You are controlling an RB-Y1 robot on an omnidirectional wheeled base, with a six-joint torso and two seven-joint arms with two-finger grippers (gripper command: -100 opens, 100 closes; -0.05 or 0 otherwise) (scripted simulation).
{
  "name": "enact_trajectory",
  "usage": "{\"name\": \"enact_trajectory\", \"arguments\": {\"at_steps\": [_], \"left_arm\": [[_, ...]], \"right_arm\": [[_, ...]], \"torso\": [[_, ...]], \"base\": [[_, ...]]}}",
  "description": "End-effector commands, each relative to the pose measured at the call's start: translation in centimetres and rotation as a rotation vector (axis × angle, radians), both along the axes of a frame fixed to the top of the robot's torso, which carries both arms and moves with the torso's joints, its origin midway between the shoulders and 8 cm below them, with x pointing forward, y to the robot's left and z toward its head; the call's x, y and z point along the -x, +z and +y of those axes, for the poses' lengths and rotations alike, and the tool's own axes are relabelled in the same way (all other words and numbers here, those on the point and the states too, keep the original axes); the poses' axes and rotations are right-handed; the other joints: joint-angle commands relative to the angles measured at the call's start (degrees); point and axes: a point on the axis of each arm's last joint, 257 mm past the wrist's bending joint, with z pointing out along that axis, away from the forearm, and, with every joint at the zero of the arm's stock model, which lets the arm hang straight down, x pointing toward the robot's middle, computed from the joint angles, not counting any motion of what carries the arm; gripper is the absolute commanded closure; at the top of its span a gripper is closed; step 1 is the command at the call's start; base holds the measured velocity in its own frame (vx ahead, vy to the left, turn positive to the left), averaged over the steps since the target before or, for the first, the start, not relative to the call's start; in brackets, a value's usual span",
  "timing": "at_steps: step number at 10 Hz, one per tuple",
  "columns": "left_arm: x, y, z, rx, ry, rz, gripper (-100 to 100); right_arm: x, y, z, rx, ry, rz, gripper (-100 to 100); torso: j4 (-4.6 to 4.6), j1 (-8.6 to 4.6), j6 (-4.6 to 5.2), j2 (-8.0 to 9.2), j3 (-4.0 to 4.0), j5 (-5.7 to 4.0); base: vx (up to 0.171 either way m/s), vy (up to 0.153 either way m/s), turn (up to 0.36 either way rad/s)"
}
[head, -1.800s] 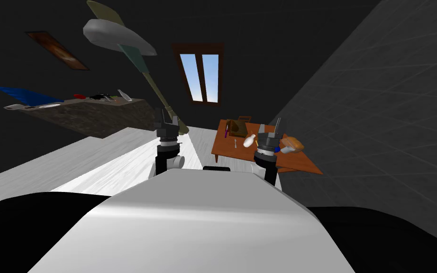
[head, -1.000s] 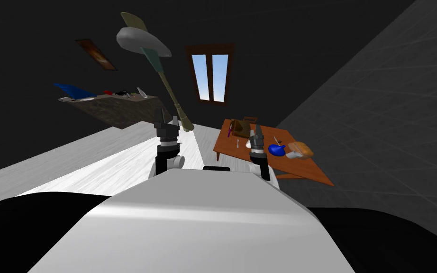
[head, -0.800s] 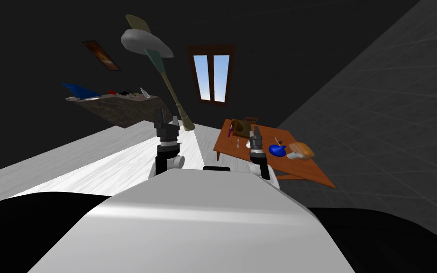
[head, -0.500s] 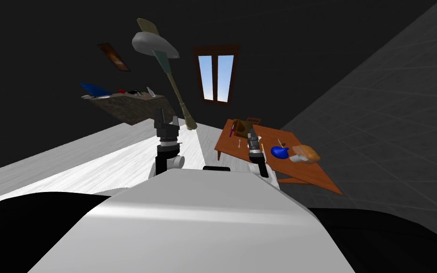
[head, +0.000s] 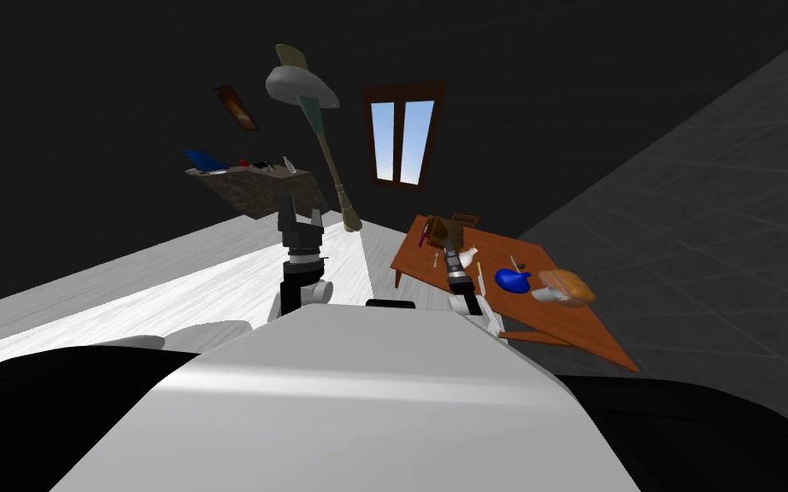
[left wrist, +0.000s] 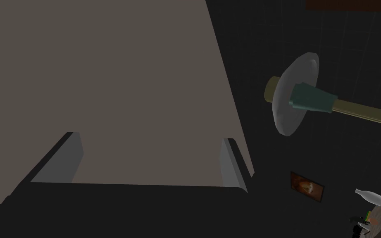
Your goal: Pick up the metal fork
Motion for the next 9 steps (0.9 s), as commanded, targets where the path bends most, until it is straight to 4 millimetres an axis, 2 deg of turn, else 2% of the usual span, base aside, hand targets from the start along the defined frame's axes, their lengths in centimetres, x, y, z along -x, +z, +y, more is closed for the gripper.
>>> {"name": "enact_trajectory", "arguments": {"at_steps": [1, 3, 9], "left_arm": [[0.0, 0.0, 0.0, 0.0, 0.0, 0.0, 0], [0.0, 0.0, 0.0, 0.0, 0.0, 0.0, 0], [0.0, 0.0, 0.0, 0.0, 0.0, 0.0, 0]], "right_arm": [[-0.5, -2.2, -0.6, 0.044, -0.002, 0.047, -100], [-0.4, -3.6, -1.1, 0.045, -0.011, 0.077, -100], [-0.5, -11.6, -4.6, 0.168, -0.042, 0.261, -100]], "torso": [[0.0, 0.0, 0.0, 0.0, 0.0, 0.0], [0.0, -0.02, 0.01, -0.02, -0.01, 0.0], [-0.02, 0.02, -0.02, -0.09, -0.05, 0.01]], "base": [[-0.034, -0.002, 0.22], [-0.018, -0.003, 0.032], [-0.012, 0.002, 0.153]]}}
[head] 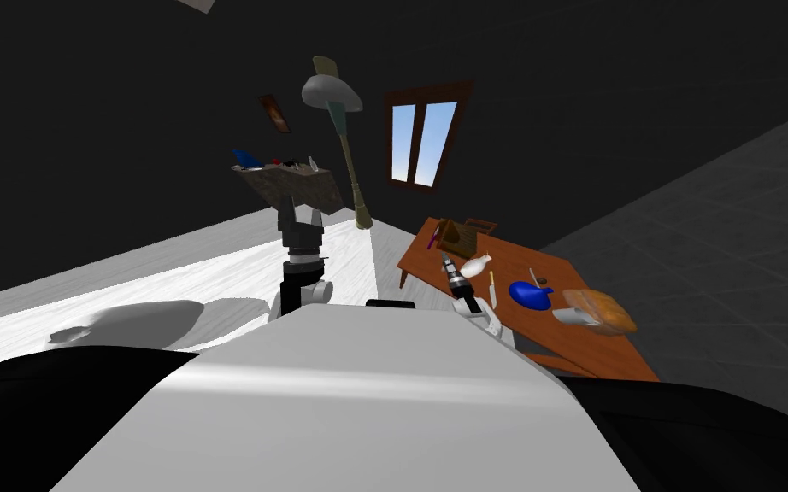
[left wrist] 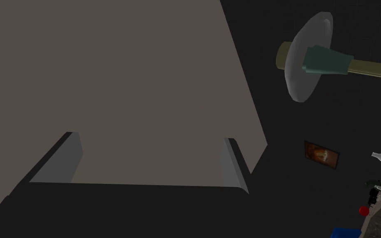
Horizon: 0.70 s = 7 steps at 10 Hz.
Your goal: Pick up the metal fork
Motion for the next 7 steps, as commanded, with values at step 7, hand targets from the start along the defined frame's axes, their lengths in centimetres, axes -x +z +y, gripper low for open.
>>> {"name": "enact_trajectory", "arguments": {"at_steps": [7], "left_arm": [[0.0, 0.0, 0.0, 0.0, 0.0, 0.0, 0]], "right_arm": [[2.2, -9.1, -5.9, 0.142, -0.055, 0.225, -100]], "torso": [[-0.01, 0.02, -0.03, -0.07, -0.04, 0.01]], "base": [[0.005, 0.003, 0.139]]}}
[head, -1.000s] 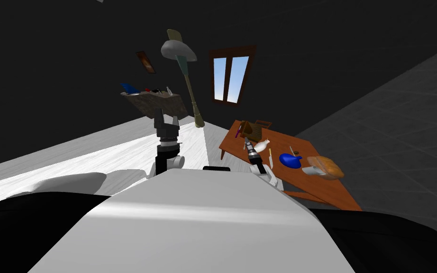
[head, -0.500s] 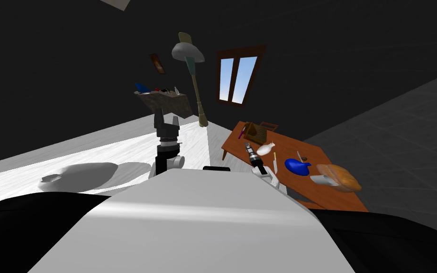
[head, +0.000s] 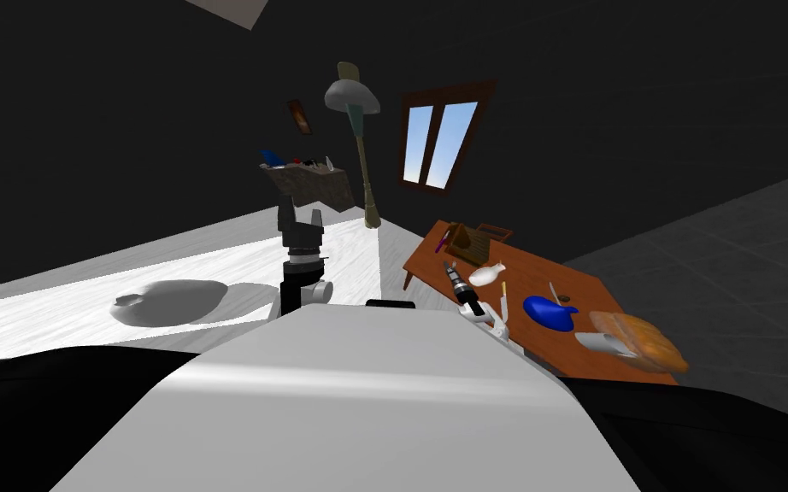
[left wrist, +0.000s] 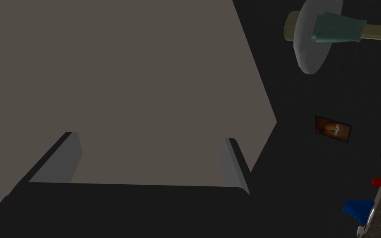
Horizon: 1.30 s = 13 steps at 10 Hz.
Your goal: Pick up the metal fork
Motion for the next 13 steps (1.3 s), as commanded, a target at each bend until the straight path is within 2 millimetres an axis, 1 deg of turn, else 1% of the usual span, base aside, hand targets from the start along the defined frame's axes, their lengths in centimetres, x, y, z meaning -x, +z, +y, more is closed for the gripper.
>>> {"name": "enact_trajectory", "arguments": {"at_steps": [1, 2, 3, 4, 6, 7, 8, 9, 11, 12, 13], "left_arm": [[0.0, 0.0, 0.0, 0.0, 0.0, 0.0, 0], [0.0, 0.0, 0.0, 0.0, 0.0, 0.0, 0], [0.0, 0.0, 0.0, 0.0, 0.0, 0.0, 0], [0.0, 0.0, 0.0, 0.0, 0.0, 0.0, 0], [0.0, 0.0, 0.0, 0.0, 0.0, 0.0, 0], [0.0, 0.0, 0.0, 0.0, 0.0, 0.0, 0], [0.0, 0.0, 0.0, 0.0, 0.0, 0.0, 0], [0.0, 0.0, 0.0, 0.0, 0.0, 0.0, 0], [0.0, 0.0, 0.0, 0.0, 0.0, 0.0, 0], [0.0, 0.0, 0.0, 0.0, 0.0, 0.0, 0], [0.0, 0.0, 0.0, 0.0, 0.0, 0.0, 0]], "right_arm": [[1.2, -2.3, -2.0, 0.051, -0.014, 0.066, -100], [1.8, -3.4, -2.7, 0.055, -0.027, 0.092, -100], [1.8, -3.4, -2.7, 0.055, -0.027, 0.092, -100], [2.5, -4.6, -4.2, 0.097, -0.032, 0.134, -100], [3.3, -5.9, -5.1, 0.102, -0.048, 0.165, -100], [4.0, -6.8, -6.5, 0.143, -0.052, 0.203, -100], [4.9, -7.9, -7.4, 0.148, -0.067, 0.232, -100], [5.9, -8.8, -9.0, 0.189, -0.074, 0.275, -100], [7.1, -10.1, -10.1, 0.195, -0.093, 0.311, -100], [8.7, -11.3, -12.2, 0.238, -0.107, 0.365, -100], [9.3, -11.9, -12.7, 0.241, -0.116, 0.382, -100]], "torso": [[0.0, 0.0, 0.0, 0.0, 0.0, 0.0], [0.0, 0.0, -0.04, -0.02, -0.01, 0.0], [0.0, 0.0, 0.02, -0.01, -0.01, 0.0], [0.0, 0.01, 0.02, 0.02, 0.01, 0.0], [0.0, 0.01, 0.01, -0.02, -0.01, 0.01], [0.0, 0.01, 0.03, 0.01, 0.0, 0.0], [0.0, 0.04, -0.06, -0.04, -0.02, 0.01], [-0.01, 0.01, 0.03, -0.04, -0.02, 0.01], [-0.02, 0.02, 0.02, -0.07, -0.04, 0.0], [-0.01, 0.02, 0.03, -0.02, -0.01, 0.0], [0.0, 0.04, -0.01, -0.04, -0.02, 0.02]], "base": [[0.017, 0.004, 0.251], [0.019, -0.001, 0.098], [0.009, 0.0, -0.046], [0.013, 0.008, 0.204], [0.017, 0.001, 0.06], [0.021, 0.011, 0.25], [0.025, 0.001, 0.121], [0.032, 0.009, 0.201], [0.025, -0.001, 0.033], [0.027, 0.012, 0.181], [0.031, 0.009, 0.148]]}}
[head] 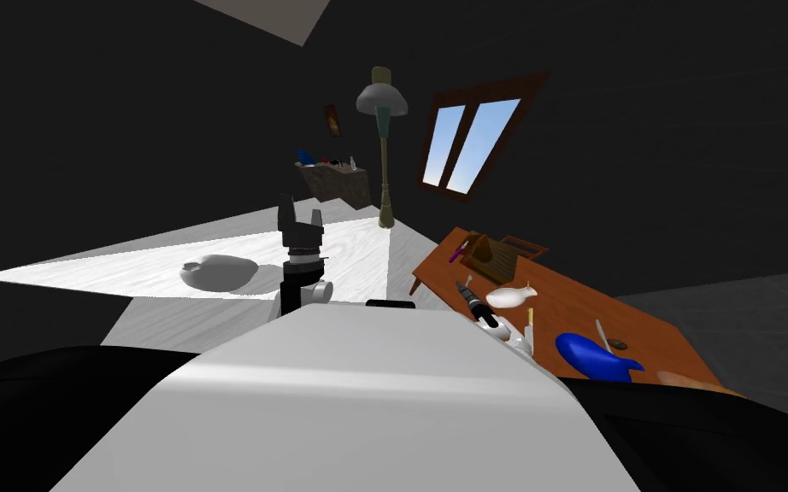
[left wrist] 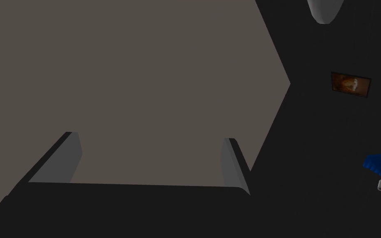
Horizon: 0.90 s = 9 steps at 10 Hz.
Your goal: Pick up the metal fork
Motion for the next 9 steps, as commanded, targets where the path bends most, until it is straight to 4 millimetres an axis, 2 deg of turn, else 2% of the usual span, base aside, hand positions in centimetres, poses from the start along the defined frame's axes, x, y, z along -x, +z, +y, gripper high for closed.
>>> {"name": "enact_trajectory", "arguments": {"at_steps": [1, 2, 3, 5, 6, 9], "left_arm": [[0.0, 0.0, 0.0, 0.0, 0.0, 0.0, 0], [0.0, 0.0, 0.0, 0.0, 0.0, 0.0, 0], [0.0, 0.0, 0.0, 0.0, 0.0, 0.0, 0], [0.0, 0.0, 0.0, 0.0, 0.0, 0.0, 0], [0.0, 0.0, 0.0, 0.0, 0.0, 0.0, 0], [0.0, 0.0, 0.0, 0.0, 0.0, 0.0, 0]], "right_arm": [[2.5, -1.5, -2.5, 0.049, -0.023, 0.075, -100], [4.9, -2.8, -5.0, 0.091, -0.046, 0.142, -100], [5.4, -3.0, -5.3, 0.094, -0.053, 0.153, -100], [9.8, -4.5, -9.4, 0.166, -0.089, 0.268, -100], [10.2, -4.7, -9.7, 0.169, -0.095, 0.277, -100], [16.9, -5.7, -15.0, 0.261, -0.15, 0.435, -100]], "torso": [[0.0, 0.0, 0.0, 0.0, 0.0, 0.0], [-0.01, 0.01, -0.01, -0.07, -0.04, 0.0], [-0.03, 0.03, -0.02, -0.17, -0.09, 0.01], [-0.03, 0.1, -0.02, -0.13, -0.07, 0.02], [-0.04, 0.11, -0.02, -0.18, -0.1, 0.03], [-0.05, 0.09, -0.04, -0.27, -0.15, 0.02]], "base": [[0.052, 0.016, 0.212], [0.086, 0.019, 0.332], [0.068, 0.013, 0.112], [0.07, 0.037, 0.24], [0.076, 0.024, 0.116], [0.103, 0.029, 0.236]]}}
